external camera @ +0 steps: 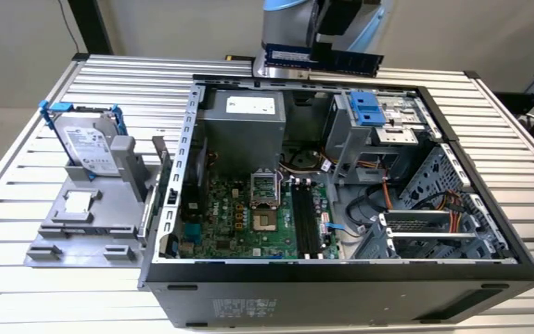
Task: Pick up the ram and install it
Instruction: 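Insert the ram into the slot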
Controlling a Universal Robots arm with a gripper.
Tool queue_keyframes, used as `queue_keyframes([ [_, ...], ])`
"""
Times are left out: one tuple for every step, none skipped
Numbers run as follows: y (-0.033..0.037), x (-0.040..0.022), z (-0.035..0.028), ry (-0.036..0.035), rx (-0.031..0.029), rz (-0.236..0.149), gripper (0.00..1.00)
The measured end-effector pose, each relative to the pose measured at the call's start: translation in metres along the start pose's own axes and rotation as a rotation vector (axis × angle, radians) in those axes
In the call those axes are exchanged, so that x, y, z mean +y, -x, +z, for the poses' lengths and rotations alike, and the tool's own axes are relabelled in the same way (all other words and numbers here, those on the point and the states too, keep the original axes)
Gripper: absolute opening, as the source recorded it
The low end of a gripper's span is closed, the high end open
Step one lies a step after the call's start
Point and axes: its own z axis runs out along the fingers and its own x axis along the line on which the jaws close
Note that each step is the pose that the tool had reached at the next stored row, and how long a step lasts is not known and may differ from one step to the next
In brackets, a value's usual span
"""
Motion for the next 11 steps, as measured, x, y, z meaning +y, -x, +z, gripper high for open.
queue_keyframes([
  [0.0, 0.0, 0.0, -0.0006, -0.0002, 0.017, 0.0],
  [0.0, 0.0, 0.0, -0.0013, -0.0003, 0.036, 0.0],
  [0.0, 0.0, 0.0, -0.0019, -0.0006, 0.054, 0.0],
  [0.0, 0.0, 0.0, -0.0026, -0.0008, 0.072, 0.0],
  [0.0, 0.0, 0.0, -0.0031, -0.0009, 0.089, 0.0],
  [0.0, 0.0, 0.0, -0.0037, -0.0011, 0.105, 0.0],
  [0.0, 0.0, 0.0, -0.0043, -0.0012, 0.123, 0.0],
  [0.0, 0.0, 0.0, -0.0049, -0.0014, 0.14, 0.0],
  [0.0, 0.0, 0.0, -0.0056, -0.0016, 0.158, 0.0],
  [0.0, 0.0, 0.0, -0.0062, -0.0018, 0.176, 0.0],
  [0.0, 0.0, 0.0, -0.0068, -0.002, 0.194, 0.0],
])
